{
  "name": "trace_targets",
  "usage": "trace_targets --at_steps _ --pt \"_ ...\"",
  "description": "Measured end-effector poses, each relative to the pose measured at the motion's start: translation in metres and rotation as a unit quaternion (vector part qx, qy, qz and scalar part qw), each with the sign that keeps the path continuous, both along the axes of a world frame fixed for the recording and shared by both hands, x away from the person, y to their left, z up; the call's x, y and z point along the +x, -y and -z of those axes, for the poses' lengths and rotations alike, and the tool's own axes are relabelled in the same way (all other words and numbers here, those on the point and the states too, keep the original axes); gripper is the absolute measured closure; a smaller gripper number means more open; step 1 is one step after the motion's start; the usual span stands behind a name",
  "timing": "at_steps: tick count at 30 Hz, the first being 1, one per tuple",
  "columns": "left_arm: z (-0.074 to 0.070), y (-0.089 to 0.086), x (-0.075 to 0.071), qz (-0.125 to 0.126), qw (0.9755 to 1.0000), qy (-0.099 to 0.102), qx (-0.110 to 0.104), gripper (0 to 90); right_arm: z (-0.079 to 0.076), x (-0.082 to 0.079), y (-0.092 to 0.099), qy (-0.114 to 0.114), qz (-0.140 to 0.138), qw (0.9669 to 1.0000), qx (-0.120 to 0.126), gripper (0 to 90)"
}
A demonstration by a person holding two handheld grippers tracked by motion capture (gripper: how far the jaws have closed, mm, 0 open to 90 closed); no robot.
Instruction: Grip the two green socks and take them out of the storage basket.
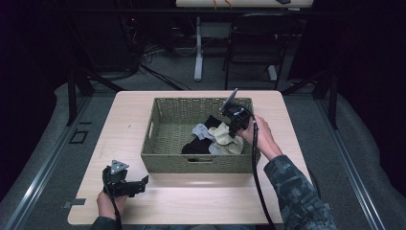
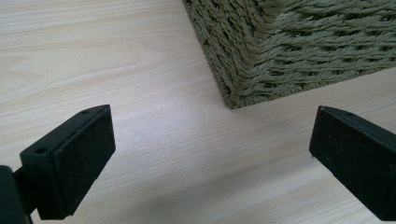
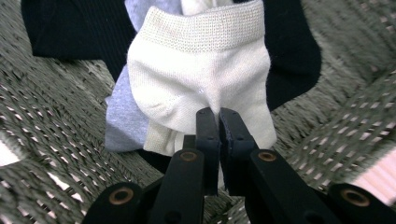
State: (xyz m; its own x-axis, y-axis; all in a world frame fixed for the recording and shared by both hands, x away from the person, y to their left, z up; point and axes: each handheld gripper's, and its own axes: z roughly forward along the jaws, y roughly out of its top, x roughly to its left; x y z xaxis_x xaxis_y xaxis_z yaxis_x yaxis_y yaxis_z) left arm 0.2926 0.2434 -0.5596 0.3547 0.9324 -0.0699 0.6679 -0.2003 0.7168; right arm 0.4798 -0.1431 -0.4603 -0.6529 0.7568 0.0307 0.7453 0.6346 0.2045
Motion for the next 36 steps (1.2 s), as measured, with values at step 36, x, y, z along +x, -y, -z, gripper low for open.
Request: trace_targets --at_steps 36 --pt "0.000 0.001 0.001 0.005 1.0000 -0.005 -0.004 0.2 -0.091 0.001 -0.004 0.007 -0.027 0.9996 -0.001 87.3"
